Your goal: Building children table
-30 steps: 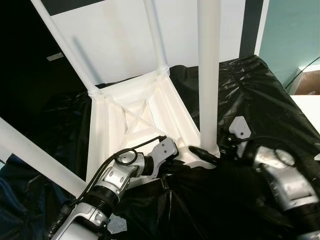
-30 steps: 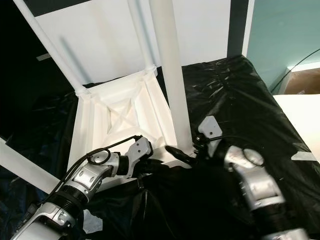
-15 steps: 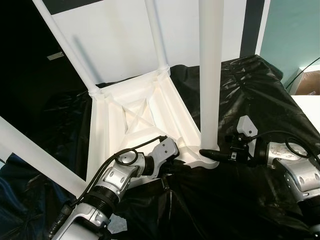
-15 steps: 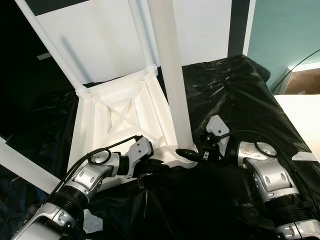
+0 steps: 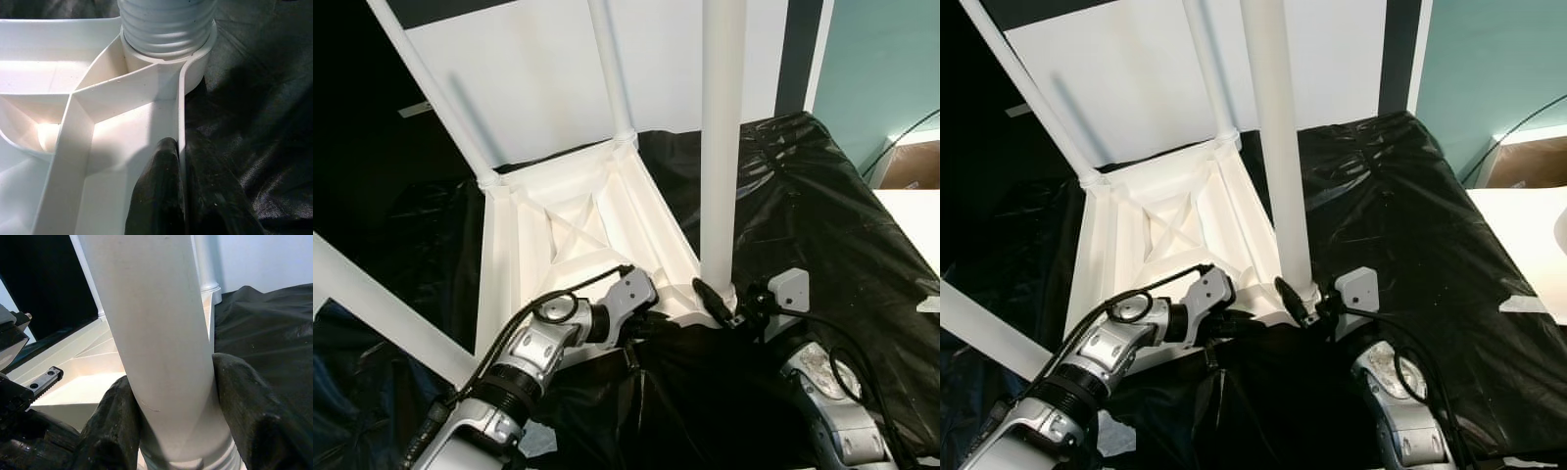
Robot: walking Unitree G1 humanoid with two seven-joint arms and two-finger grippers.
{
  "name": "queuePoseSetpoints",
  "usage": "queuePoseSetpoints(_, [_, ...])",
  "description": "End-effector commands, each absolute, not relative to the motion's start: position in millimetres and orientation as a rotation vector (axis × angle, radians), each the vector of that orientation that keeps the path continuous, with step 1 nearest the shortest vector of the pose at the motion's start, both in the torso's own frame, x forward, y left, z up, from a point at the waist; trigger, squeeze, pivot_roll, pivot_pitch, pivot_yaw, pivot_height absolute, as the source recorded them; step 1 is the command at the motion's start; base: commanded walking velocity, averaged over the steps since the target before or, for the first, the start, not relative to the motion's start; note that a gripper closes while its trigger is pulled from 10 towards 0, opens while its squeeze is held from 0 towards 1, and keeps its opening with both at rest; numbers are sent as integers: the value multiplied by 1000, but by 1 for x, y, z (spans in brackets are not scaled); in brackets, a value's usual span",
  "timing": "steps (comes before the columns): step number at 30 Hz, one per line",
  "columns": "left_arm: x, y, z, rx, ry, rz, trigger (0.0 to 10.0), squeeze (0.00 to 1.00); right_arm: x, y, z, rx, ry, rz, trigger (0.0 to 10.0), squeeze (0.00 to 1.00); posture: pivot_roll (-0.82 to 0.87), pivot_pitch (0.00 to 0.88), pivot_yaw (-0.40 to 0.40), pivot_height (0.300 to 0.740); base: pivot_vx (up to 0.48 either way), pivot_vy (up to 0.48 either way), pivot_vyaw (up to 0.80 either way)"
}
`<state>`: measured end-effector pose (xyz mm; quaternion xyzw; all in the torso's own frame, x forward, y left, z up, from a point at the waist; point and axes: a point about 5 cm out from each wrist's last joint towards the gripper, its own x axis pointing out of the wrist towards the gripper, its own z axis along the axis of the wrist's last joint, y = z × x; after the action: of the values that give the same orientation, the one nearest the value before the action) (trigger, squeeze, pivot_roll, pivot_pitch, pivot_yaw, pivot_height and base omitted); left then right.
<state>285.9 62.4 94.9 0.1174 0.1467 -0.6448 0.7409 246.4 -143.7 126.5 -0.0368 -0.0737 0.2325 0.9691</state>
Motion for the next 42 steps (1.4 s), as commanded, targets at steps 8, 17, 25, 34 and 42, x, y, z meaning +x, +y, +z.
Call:
queuePoseSetpoints(8, [268, 63, 72, 136, 396, -1465, 10000, 0, 263, -148, 134, -109, -133, 618, 10000, 396, -92, 0, 126, 740, 0, 0, 0])
queuePoseSetpoints(17, [267, 60, 72, 125, 392, -1465, 10000, 0, 272, -162, 144, -285, -73, 926, 10000, 0, -93, 0, 118, 740, 0, 0, 0])
queuePoseSetpoints(25, [267, 61, 72, 128, 392, -1460, 10000, 0, 279, -175, 141, -310, 51, 1047, 0, 0, -79, 0, 113, 740, 0, 0, 0])
queuePoseSetpoints(34, [268, 61, 74, 131, 388, -1463, 10000, 0, 269, -167, 134, -140, -70, 748, 0, 0, -82, 0, 112, 740, 0, 0, 0])
queuePoseSetpoints(42, [269, 63, 76, 128, 384, -1454, 10000, 0, 246, -170, 124, -36, -159, 254, 0, 0, -77, 0, 112, 740, 0, 0, 0])
